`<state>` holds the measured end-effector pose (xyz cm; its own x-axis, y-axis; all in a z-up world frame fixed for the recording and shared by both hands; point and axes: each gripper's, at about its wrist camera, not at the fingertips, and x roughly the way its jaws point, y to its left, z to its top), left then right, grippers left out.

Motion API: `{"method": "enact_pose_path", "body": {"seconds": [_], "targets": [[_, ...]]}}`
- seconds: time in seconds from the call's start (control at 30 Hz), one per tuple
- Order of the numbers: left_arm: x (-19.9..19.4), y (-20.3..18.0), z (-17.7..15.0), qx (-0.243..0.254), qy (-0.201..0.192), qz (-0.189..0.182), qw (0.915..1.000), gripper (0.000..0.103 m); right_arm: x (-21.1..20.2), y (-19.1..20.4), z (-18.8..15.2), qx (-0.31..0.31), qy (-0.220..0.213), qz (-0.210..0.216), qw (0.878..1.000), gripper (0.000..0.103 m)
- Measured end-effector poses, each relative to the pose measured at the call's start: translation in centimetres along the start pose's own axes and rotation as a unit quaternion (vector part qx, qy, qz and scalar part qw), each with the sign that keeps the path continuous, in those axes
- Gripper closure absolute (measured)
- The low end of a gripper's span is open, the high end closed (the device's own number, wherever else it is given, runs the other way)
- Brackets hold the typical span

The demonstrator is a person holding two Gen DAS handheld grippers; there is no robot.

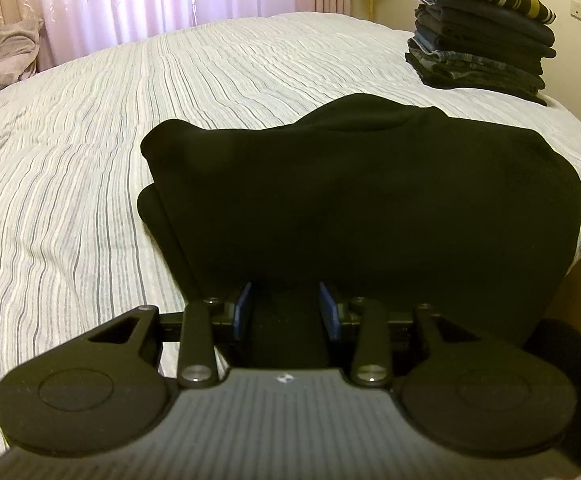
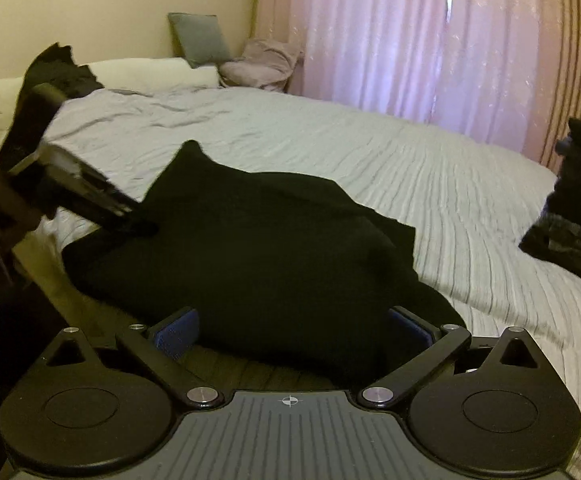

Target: Fold clothes

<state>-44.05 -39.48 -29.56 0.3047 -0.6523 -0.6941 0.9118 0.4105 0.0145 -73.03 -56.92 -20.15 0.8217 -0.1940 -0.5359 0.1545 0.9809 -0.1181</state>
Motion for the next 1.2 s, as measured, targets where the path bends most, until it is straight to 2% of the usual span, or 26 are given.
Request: {"method": "enact_pose_path", "body": {"seconds": [0.13,0.3,0.47,0.53,0.6,0.63,0.67,0.73,0.8,0.87,0.93,1.03,1.1,1.17,1.2], "targets": [[0.1,-0.1,0.0,0.001,0.0,0.001,1.0,0.069,-0.1,2.6,-0.5,-0.111,-0.005,-0.012,0.994,0.001],[0.0,-0.2,0.0,0.003,-0.002,0.004,1.0,0.069,1.6,5.6,-2.1,-0.282,0.016,-0.032,0.959,0.001],[-0.8,-0.5,0.1,0.025,-0.011,0.009,0.9996,0.068,3.5,6.4,-3.2,-0.373,0.017,-0.049,0.926,0.004],[-2.1,-0.9,0.0,0.053,-0.027,0.017,0.9981,0.064,4.4,6.3,-3.3,-0.391,0.024,-0.052,0.919,0.027],[-3.8,-1.5,-0.3,0.088,-0.049,0.025,0.9946,0.054,5.1,6.0,-3.2,-0.399,0.035,-0.044,0.915,0.033],[-4.9,-1.9,-0.6,0.112,-0.064,0.025,0.9913,0.043,5.3,5.7,-3.0,-0.4,0.038,-0.039,0.915,0.044],[-5.9,-2.5,-1.0,0.138,-0.078,0.024,0.9871,0.031,5.4,5.5,-2.9,-0.399,0.042,-0.033,0.915,0.049],[-7.8,-4.2,-2.2,0.203,-0.102,0.019,0.9737,0.022,5.6,5.1,-2.3,-0.385,0.045,-0.022,0.921,0.057],[-9.2,-6.2,-3.7,0.276,-0.119,0.017,0.9537,0.017,5.7,4.7,-1.6,-0.367,0.045,-0.014,0.929,0.059],[-8.0,-8.6,-5.4,0.343,-0.108,0.05,0.9317,0.014,5.7,4.3,-1.0,-0.347,0.044,-0.01,0.937,0.059],[-6.8,-10.9,-7.1,0.409,-0.096,0.083,0.9038,0.014,5.7,4.2,-0.5,-0.331,0.041,-0.008,0.943,0.059],[-4.8,-14.2,-9.4,0.497,-0.077,0.131,0.8541,0.024,5.7,4.4,-0.1,-0.319,0.04,-0.009,0.947,0.059],[-2.7,-15.1,-9.9,0.517,-0.062,0.167,0.8374,0.032,5.6,4.6,0.0,-0.314,0.04,-0.009,0.949,0.059],[-1.1,-15.3,-9.8,0.523,-0.049,0.19,0.8296,0.036,5.7,4.6,0.1,-0.311,0.039,-0.009,0.95,0.059],[-0.8,-15.2,-9.7,0.521,-0.044,0.191,0.8309,0.036,5.7,4.6,0.0,-0.311,0.038,-0.01,0.95,0.059]]}}
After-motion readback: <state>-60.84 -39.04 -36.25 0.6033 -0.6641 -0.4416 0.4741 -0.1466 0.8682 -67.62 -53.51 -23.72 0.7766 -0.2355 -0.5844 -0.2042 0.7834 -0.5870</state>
